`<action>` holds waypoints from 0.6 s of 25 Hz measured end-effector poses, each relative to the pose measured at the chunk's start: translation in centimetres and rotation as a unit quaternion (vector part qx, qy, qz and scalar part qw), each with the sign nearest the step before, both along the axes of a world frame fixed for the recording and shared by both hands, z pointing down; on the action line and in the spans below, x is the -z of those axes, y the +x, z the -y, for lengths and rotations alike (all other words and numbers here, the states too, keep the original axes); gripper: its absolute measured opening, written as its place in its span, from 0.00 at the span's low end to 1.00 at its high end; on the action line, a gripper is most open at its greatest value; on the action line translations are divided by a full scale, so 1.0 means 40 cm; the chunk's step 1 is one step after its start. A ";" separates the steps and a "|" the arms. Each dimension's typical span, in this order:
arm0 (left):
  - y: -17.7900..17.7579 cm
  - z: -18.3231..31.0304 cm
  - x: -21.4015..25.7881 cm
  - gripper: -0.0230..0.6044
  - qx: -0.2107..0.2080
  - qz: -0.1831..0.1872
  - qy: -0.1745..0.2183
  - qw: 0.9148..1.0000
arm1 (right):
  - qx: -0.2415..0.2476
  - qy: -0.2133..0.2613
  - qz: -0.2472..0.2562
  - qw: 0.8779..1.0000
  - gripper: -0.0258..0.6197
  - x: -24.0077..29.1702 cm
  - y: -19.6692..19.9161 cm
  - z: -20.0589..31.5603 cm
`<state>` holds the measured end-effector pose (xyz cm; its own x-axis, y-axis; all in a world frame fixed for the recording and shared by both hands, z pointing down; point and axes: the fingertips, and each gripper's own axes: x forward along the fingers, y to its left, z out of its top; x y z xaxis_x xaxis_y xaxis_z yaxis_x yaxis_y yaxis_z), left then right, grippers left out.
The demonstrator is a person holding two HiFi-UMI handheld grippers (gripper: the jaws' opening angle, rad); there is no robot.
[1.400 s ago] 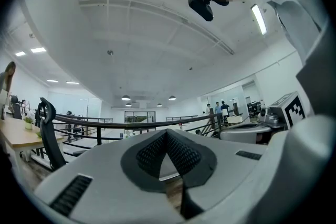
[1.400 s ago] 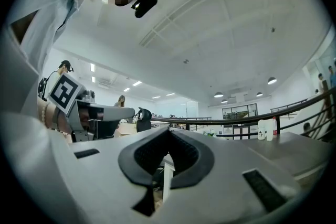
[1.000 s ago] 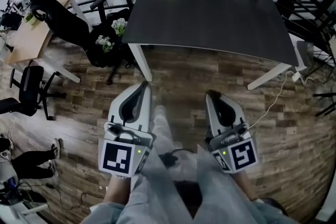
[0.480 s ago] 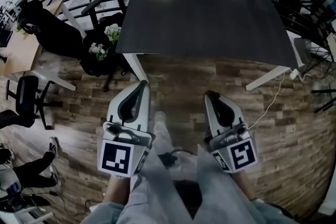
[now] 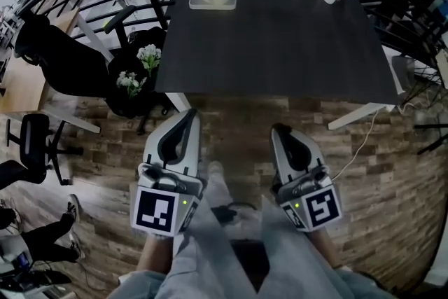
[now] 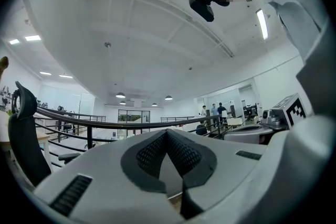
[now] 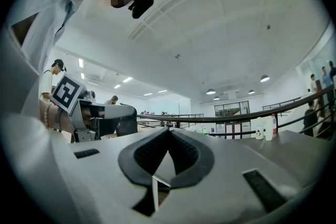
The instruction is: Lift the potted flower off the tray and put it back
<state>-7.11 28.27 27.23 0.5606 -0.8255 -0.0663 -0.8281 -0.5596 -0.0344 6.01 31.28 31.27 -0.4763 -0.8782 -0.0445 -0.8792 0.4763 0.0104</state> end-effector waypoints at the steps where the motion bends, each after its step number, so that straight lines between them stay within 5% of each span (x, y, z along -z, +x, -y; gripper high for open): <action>1: -0.003 0.018 0.006 0.03 -0.002 -0.001 0.002 1.000 | -0.001 0.001 -0.001 1.000 0.04 0.005 -0.004 0.017; 15: -0.028 0.282 0.056 0.03 -0.026 -0.003 0.013 1.000 | -0.029 -0.004 -0.001 1.000 0.04 0.044 -0.034 0.261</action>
<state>-8.23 17.01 25.01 0.6026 -0.7928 -0.0907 -0.7978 -0.6012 -0.0453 4.64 20.84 29.50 -0.4251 -0.9044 -0.0355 -0.9051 0.4251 0.0088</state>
